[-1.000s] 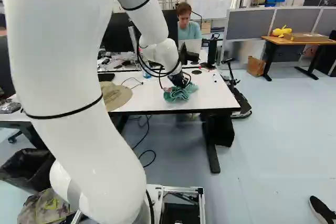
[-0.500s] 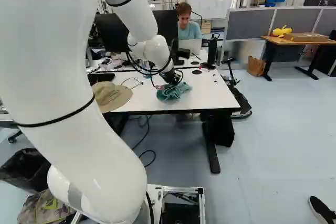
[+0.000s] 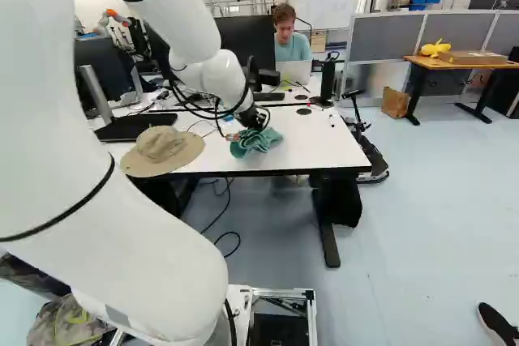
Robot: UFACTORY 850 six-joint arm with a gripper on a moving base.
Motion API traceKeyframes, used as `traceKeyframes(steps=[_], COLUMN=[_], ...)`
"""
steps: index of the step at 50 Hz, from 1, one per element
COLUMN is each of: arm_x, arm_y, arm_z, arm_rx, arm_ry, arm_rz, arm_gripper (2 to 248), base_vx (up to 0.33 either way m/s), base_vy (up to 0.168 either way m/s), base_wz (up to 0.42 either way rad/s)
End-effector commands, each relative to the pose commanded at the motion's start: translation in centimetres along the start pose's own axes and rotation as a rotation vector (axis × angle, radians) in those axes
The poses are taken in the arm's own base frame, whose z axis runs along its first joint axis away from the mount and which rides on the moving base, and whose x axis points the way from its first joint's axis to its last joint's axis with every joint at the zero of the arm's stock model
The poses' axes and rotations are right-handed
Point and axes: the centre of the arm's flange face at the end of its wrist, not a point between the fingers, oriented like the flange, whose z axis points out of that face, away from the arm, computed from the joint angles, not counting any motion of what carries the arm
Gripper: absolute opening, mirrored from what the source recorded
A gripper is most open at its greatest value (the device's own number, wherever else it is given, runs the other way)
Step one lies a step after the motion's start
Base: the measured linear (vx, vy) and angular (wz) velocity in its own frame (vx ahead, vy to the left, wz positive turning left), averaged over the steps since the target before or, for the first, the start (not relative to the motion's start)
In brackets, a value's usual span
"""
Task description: Clean the table with the green towel
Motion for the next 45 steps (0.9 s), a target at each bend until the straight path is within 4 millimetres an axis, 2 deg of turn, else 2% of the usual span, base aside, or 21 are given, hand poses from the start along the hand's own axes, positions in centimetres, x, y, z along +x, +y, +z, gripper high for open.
traceKeyframes(steps=[8,45], arm_x=[-1.1,-1.3], arm_y=[-0.2,-0.3], arm_z=[-0.7,-0.7], arm_rx=[0.006,0.015], arm_ry=[0.001,-0.017], arm_rz=[-0.007,0.062], arm_gripper=[27,27], base_vx=[0.000,0.000], base_vy=[0.000,0.000], base_wz=[0.000,0.000])
